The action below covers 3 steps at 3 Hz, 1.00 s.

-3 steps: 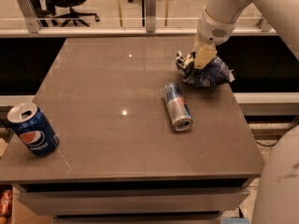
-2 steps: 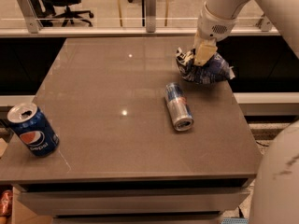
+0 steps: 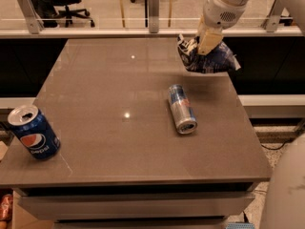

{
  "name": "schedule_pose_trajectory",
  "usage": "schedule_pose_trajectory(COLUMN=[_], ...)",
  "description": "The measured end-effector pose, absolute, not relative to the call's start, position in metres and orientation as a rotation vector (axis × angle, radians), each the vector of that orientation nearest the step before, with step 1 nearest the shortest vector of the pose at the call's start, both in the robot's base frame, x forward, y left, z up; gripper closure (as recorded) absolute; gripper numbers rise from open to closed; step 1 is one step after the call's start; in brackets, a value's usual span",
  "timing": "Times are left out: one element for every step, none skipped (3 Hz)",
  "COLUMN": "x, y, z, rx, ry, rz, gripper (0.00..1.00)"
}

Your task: Move blue chip bag near pepsi can

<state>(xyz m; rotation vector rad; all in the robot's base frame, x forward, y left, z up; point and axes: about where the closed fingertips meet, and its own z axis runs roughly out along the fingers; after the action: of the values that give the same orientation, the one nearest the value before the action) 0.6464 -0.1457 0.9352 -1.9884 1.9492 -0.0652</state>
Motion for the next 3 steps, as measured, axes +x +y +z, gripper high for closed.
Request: schedule_pose_trajectory(x=[0.643,0.633,0.617], y=[-0.132,-0.113,-0.089], z=[0.963,0.990,1.013], rx=[-2.004,-2.044,-2.111], ry=[1.833,1.681,1.500], rz=[-0.090,-0.092,-0.071], gripper=[1.00,1.00,1.00])
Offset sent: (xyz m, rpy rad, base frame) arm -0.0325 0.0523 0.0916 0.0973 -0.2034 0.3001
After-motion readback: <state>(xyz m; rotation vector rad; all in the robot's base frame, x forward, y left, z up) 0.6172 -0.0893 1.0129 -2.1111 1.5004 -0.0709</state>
